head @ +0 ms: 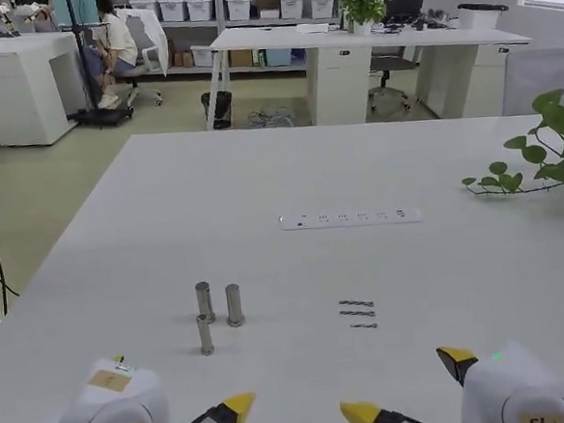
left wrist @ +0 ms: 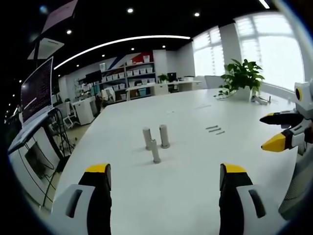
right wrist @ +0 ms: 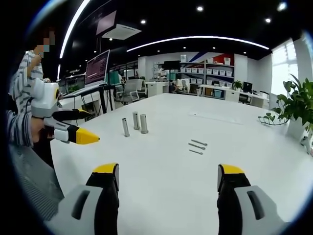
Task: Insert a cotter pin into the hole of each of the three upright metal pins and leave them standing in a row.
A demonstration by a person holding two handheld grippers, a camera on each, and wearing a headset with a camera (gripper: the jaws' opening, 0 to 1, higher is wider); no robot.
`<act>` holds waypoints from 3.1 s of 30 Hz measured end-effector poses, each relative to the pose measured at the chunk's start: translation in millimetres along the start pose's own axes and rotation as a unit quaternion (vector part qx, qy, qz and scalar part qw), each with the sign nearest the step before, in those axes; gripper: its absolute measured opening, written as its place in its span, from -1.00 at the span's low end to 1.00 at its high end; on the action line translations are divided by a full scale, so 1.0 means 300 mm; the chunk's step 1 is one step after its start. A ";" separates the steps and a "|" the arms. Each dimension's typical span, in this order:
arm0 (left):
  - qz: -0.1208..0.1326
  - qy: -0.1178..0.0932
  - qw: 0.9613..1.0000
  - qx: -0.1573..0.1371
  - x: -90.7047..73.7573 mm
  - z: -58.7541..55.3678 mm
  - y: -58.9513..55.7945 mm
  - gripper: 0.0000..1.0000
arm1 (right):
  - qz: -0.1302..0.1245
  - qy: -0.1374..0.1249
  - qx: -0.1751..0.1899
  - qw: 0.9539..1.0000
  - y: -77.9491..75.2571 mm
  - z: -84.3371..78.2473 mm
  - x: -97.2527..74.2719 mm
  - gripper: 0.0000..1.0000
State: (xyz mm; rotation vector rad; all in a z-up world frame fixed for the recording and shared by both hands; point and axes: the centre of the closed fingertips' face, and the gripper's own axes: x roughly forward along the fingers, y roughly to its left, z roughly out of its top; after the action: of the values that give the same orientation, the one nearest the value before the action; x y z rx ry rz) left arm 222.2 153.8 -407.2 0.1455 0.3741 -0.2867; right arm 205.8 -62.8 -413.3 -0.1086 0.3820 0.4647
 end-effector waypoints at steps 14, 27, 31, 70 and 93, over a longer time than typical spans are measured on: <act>0.001 0.001 1.000 0.008 -0.002 0.002 0.002 0.74 | 0.014 -0.007 -0.002 1.000 0.018 0.015 -0.002 0.62; -0.016 0.010 1.000 0.008 0.028 0.042 0.013 0.41 | 0.011 0.004 0.017 1.000 -0.011 0.050 -0.025 0.53; -0.028 0.007 1.000 0.012 0.073 0.065 0.023 0.31 | 0.020 0.009 0.022 1.000 -0.015 0.067 -0.025 0.47; -0.075 0.065 0.995 -0.022 0.393 -0.039 0.055 -0.73 | 0.055 0.035 0.020 0.998 -0.031 0.068 0.088 -0.05; -0.083 0.077 0.993 -0.025 0.376 -0.041 0.026 -0.90 | 0.052 0.050 0.021 0.997 0.006 0.046 0.070 -0.02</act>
State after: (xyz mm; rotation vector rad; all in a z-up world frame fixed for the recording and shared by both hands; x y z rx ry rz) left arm 320.9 135.6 -460.8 0.0877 0.5476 -0.4323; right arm 226.9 -50.0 -408.7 -0.0704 0.4964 0.5551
